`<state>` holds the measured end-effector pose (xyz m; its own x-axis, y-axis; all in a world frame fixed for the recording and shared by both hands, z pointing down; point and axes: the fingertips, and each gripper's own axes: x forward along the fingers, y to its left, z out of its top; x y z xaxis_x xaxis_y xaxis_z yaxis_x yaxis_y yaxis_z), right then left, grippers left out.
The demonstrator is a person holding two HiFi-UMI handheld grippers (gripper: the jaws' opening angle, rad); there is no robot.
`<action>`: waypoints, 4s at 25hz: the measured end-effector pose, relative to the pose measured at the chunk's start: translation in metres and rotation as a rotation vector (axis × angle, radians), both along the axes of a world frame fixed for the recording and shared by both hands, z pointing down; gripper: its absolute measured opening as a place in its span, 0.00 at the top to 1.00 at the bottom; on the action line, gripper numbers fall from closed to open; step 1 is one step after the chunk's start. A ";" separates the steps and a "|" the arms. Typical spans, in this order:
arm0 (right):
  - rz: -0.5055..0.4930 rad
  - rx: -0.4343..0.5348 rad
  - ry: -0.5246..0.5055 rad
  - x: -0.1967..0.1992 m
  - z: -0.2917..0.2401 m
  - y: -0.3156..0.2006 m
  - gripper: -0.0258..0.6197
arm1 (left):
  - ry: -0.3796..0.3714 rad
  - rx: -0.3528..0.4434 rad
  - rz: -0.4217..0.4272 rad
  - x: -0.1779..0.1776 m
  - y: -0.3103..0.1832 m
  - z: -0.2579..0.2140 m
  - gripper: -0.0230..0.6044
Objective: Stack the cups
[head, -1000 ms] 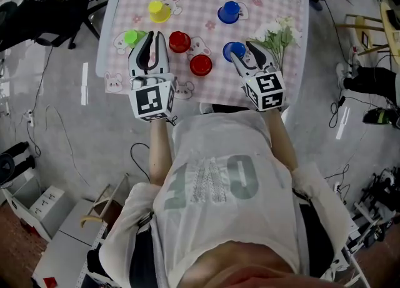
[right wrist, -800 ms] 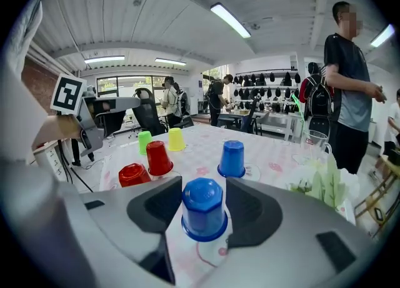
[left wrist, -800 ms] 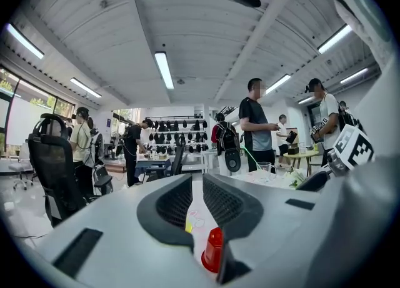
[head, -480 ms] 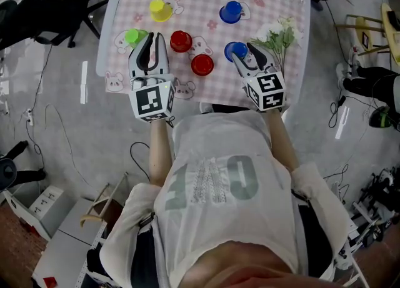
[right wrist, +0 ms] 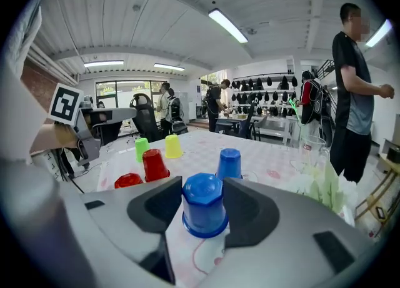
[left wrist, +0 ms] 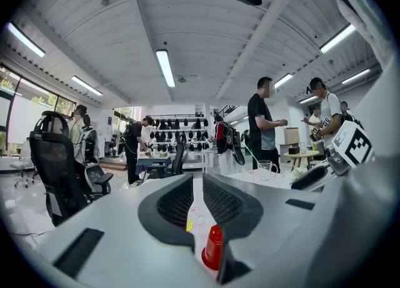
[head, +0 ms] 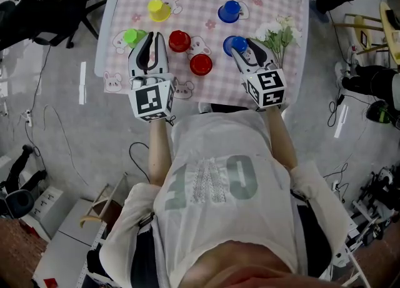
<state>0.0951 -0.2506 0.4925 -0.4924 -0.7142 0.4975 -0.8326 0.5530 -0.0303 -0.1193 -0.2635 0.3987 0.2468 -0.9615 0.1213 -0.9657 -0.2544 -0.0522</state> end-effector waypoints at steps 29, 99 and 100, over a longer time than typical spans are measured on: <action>-0.035 -0.011 -0.011 -0.025 0.014 -0.037 0.63 | -0.012 -0.009 -0.028 -0.007 0.001 0.002 0.91; -0.319 -0.119 0.102 -0.110 0.020 -0.025 0.63 | 0.025 -0.049 -0.121 -0.038 0.019 0.023 0.91; -0.322 -0.122 0.095 -0.110 0.020 -0.025 0.62 | 0.024 -0.049 -0.121 -0.038 0.019 0.023 0.91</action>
<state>-0.0154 -0.2755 0.5123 -0.6301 -0.4624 0.6239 -0.6185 0.7846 -0.0431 -0.1569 -0.2444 0.4217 0.1326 -0.9775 0.1643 -0.9903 -0.1376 -0.0191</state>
